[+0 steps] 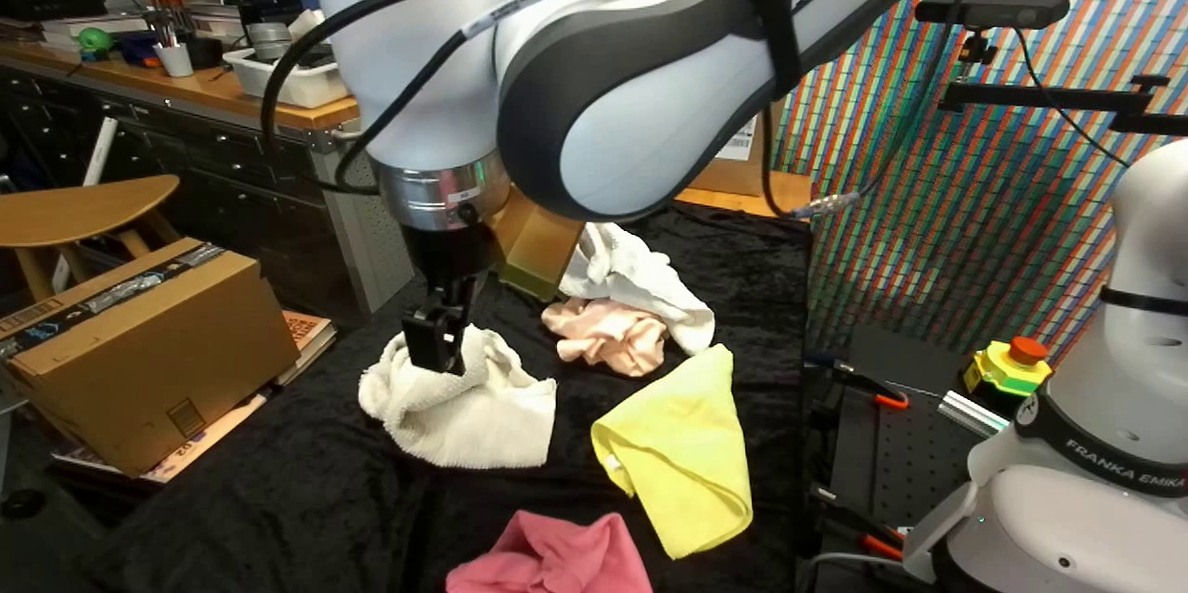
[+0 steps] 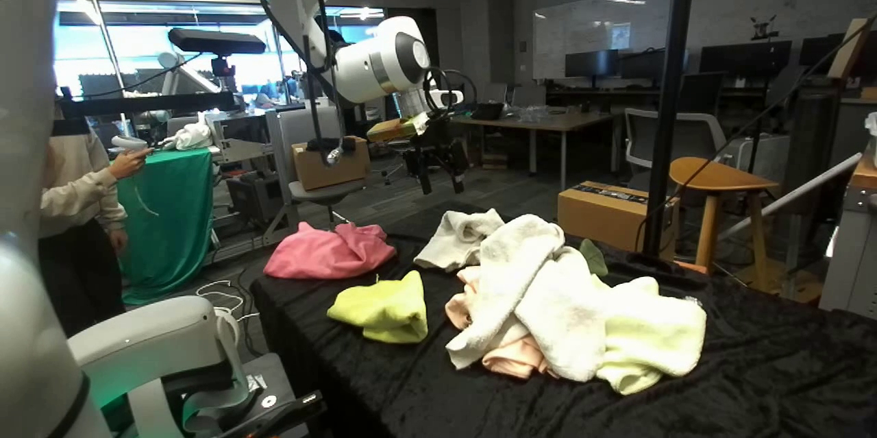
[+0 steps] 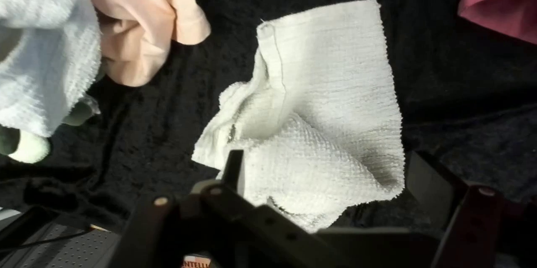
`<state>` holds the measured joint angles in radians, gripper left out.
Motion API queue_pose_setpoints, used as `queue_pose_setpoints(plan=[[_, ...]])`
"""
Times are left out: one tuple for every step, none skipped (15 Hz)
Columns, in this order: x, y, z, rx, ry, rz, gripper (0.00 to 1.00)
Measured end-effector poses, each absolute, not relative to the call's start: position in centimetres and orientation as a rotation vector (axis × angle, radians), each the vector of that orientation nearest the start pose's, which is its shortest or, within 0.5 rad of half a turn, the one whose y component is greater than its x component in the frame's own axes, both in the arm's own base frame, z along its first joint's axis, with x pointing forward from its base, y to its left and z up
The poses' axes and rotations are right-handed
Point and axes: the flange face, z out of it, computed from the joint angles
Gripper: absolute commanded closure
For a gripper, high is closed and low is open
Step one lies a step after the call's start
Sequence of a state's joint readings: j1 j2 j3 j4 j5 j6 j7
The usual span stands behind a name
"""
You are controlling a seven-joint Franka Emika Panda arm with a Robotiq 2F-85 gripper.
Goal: Pick up the clothes and toy from the table and stack them on each other.
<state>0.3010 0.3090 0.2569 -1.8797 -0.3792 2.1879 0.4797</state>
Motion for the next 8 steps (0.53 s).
queue_pose_setpoints(plan=[[54.8,31.9,34.8,-3.291,-0.483,-0.212,0.0],[55.3,32.5,34.3,-3.286,-0.492,-0.211,0.0],[55.9,33.1,33.8,-3.281,-0.501,-0.211,0.0],[56.4,33.7,33.3,-3.278,-0.508,-0.212,0.0],[56.9,34.1,32.9,-3.274,-0.514,-0.211,0.0],[57.4,34.5,32.3,-3.272,-0.519,-0.208,0.0],[57.8,34.8,31.8,-3.269,-0.52,-0.202,0.0],[58.3,34.9,31.3,-3.266,-0.519,-0.196,0.0]])
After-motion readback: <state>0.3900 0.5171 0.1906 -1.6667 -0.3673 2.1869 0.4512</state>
